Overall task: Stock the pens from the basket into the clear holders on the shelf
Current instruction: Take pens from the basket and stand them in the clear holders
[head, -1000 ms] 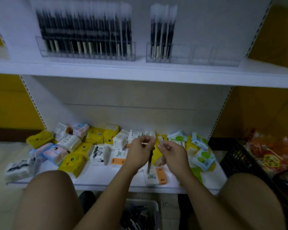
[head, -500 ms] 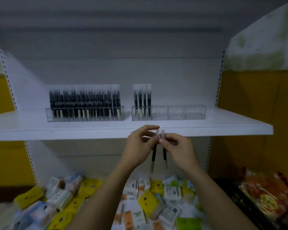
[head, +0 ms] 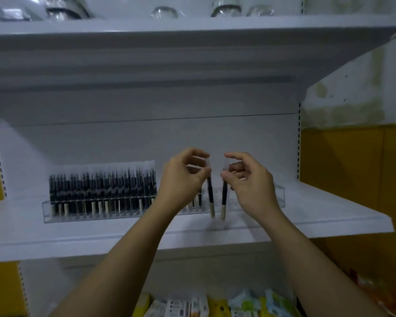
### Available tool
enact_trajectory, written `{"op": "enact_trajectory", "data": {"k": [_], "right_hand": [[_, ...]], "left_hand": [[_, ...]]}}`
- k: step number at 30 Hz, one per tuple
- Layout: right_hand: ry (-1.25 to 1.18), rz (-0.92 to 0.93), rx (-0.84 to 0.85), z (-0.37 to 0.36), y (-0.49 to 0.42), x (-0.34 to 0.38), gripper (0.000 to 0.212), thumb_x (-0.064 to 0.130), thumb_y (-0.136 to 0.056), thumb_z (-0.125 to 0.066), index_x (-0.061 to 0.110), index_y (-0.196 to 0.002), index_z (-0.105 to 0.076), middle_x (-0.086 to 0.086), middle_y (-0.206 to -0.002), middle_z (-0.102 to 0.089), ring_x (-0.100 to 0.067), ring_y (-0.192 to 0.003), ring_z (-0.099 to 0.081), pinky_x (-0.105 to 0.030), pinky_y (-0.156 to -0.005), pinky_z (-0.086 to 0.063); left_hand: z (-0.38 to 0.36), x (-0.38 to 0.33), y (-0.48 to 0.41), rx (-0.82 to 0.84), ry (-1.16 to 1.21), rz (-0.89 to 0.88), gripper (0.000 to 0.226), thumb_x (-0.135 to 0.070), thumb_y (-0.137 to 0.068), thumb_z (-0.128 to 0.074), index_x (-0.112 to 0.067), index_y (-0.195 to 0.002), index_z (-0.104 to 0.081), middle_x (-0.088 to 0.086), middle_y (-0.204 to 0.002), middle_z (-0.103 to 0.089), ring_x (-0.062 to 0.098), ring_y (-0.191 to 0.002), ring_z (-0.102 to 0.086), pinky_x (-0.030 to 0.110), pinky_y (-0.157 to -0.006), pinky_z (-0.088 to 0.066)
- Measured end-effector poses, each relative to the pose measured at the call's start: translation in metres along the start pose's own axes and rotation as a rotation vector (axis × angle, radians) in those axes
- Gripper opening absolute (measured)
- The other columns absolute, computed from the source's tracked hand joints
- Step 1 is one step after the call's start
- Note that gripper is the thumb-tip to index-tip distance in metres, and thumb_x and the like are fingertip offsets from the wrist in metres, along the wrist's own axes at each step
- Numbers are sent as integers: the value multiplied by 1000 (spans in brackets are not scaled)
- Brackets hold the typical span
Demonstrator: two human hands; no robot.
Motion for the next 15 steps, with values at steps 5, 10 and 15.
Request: {"op": "enact_trajectory", "data": {"k": [5, 10, 15], "right_hand": [[4, 27, -47, -2, -37, -11, 30, 15, -86, -70, 29, -111, -60, 6, -89, -61, -11, -81, -64, -33, -74, -59], [4, 38, -85, -12, -67, -29, 29, 16, -87, -70, 28, -111, -59, 8, -87, -59, -12, -79, -63, -34, -73, -59], [-6, 37, -106, -27, -90, -46, 28, 16, -87, -70, 27, -111, -59, 9, -85, -58, -12, -78, -63, -37, -74, -58]], "left_hand": [[-1, 6, -35, -64, -137, -85, 17, -21, -88, -68, -29, -102, -62, -8, -94, -68, 1, -86, -64, 21, -79, -55], [-5, 19, -61, -101, -193, -117, 17, -22, -88, -67, -27, -104, -63, -8, -95, -68, 2, -86, -64, 23, -80, -56], [-6, 31, -81, -155, -201, -134, 17, -20, -88, -68, -24, -104, -65, -8, -91, -67, 2, -84, -64, 22, -79, -55]]}}
Point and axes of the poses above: each hand's wrist, its own y-axis away from the middle knuckle, its own z-axis out of the back of the hand, x = y × z, the point moved 6 cm from there along -y, towards the middle knuckle
